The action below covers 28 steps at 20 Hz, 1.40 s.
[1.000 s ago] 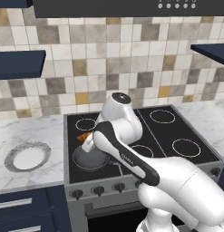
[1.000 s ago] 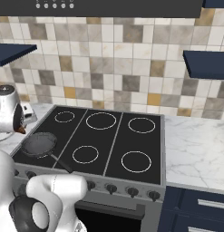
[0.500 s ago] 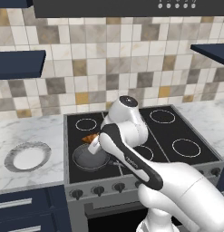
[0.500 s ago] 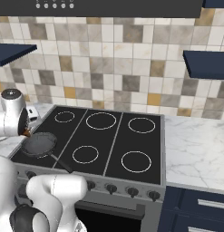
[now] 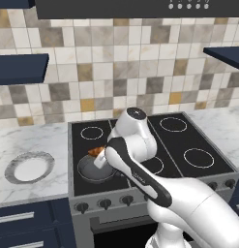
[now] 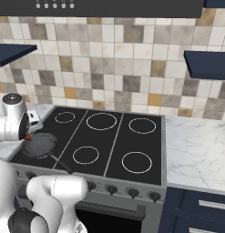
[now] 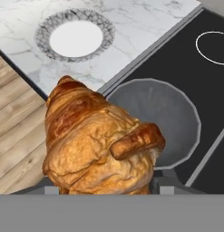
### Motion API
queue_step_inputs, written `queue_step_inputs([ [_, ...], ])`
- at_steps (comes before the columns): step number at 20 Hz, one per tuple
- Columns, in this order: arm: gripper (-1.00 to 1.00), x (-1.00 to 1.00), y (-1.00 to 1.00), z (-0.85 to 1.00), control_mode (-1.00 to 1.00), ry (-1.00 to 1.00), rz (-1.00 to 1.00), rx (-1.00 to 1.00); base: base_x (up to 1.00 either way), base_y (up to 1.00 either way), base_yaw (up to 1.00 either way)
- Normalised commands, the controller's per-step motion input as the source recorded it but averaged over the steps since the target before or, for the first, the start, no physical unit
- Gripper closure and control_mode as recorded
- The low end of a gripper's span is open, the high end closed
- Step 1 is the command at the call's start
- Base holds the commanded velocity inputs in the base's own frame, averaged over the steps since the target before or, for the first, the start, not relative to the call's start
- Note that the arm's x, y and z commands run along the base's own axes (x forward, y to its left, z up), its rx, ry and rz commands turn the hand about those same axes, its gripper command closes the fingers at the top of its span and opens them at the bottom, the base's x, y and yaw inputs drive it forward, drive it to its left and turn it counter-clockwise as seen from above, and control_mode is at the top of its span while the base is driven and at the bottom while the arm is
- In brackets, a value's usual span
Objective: Pick the croissant and place it on the pan. Then turn on the stove to warm the croissant.
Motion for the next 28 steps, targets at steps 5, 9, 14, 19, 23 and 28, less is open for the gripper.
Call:
queue_step_inputs([
  [5, 1.0, 0.1, 0.0, -0.21, -1.0, 0.05, -0.02, 0.0, 0.0, 0.0, 0.0],
  [9, 1.0, 0.16, 0.0, -0.25, -1.0, 0.03, -0.01, 0.0, 0.0, 0.0, 0.0],
  [14, 1.0, 0.17, 0.0, -0.24, -1.0, 0.03, -0.02, -0.01, 0.0, 0.0, 0.0],
  [19, 1.0, 0.23, 0.0, -0.24, -1.0, 0.03, -0.03, -0.03, 0.0, 0.0, 0.0],
  [23, 1.0, 0.25, 0.0, -0.21, -1.0, 0.04, -0.02, -0.02, 0.0, 0.0, 0.0],
  [28, 1.0, 0.25, 0.0, -0.16, -1.0, 0.04, -0.01, -0.01, 0.0, 0.0, 0.0],
])
